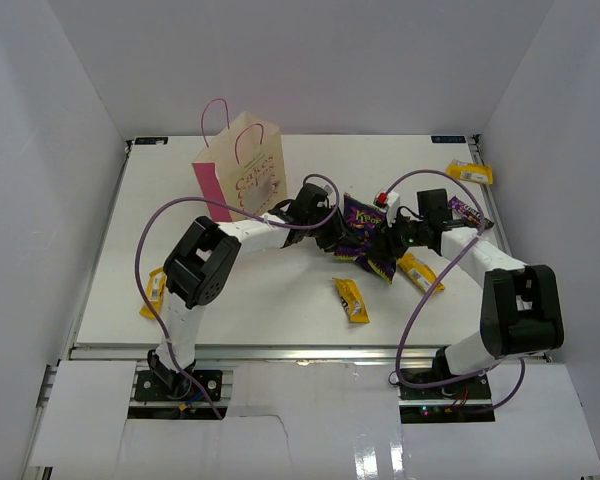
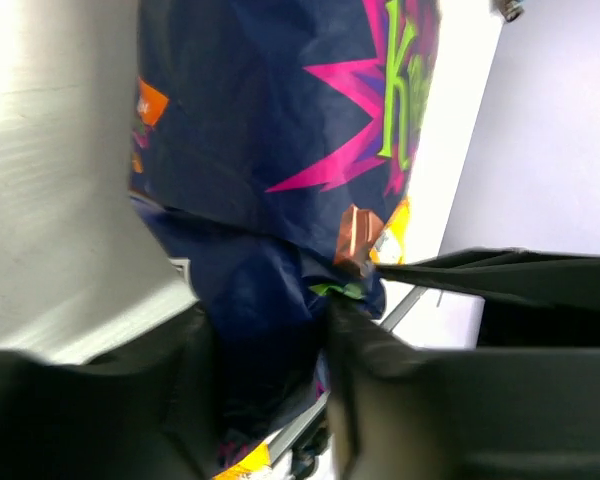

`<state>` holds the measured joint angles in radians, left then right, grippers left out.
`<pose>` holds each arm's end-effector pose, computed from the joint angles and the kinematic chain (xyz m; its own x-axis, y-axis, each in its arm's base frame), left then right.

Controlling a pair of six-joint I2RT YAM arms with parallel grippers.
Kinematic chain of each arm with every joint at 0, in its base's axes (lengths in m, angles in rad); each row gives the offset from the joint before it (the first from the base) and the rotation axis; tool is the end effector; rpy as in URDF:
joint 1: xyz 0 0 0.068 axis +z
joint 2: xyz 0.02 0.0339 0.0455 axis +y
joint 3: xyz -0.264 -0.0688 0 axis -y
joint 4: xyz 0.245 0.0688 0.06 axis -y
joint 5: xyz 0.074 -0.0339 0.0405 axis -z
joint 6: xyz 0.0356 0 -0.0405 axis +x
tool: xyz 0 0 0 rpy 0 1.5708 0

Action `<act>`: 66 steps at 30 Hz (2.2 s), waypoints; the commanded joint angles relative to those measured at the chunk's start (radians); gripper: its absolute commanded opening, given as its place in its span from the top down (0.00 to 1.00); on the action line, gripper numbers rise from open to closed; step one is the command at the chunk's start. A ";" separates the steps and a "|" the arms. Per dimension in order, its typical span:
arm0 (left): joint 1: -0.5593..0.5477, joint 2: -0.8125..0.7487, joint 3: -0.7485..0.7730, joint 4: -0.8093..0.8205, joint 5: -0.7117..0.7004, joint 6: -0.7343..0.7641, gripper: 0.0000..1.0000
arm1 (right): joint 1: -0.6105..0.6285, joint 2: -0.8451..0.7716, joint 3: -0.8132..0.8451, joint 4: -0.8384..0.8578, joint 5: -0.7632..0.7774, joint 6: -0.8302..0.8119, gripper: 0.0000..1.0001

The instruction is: Place the snacks into the paper bag

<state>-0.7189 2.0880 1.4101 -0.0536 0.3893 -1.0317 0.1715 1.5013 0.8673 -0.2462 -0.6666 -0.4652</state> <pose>0.3362 -0.3122 0.1646 -0.9633 -0.2120 -0.1645 -0.0095 0.6394 -0.7688 0.2914 0.0728 0.2015 -0.4446 -0.4348 -0.7831 -0.8075 0.5730 0.1402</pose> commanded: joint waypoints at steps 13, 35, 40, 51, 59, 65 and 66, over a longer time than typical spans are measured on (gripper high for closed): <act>-0.008 -0.253 0.130 -0.215 -0.228 0.686 1.00 | -0.224 -0.139 0.078 -0.235 -0.162 -0.167 0.43; 0.030 -0.516 0.377 -0.328 -0.190 1.127 1.00 | -0.224 -0.113 0.059 -0.205 -0.182 -0.132 0.43; 0.030 -0.529 0.551 -0.413 -0.240 1.216 1.00 | -0.224 -0.107 0.062 -0.199 -0.185 -0.125 0.43; 0.065 -0.503 0.799 -0.404 -0.362 1.383 1.00 | -0.224 -0.090 0.056 -0.180 -0.197 -0.108 0.43; 0.192 -0.479 0.885 -0.322 -0.371 1.426 1.00 | -0.224 -0.073 0.042 -0.169 -0.217 -0.093 0.43; 0.332 -0.497 0.834 -0.262 -0.296 1.412 1.00 | -0.224 -0.064 0.041 -0.166 -0.234 -0.081 0.43; 0.343 -0.493 0.837 -0.253 -0.281 1.417 1.00 | -0.224 -0.061 0.039 -0.165 -0.237 -0.078 0.43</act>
<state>-0.4171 1.6608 2.2162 -0.5255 0.0719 0.3511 -0.0513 1.4296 0.9070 -0.4385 -0.8616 -0.5564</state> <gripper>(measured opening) 0.299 0.569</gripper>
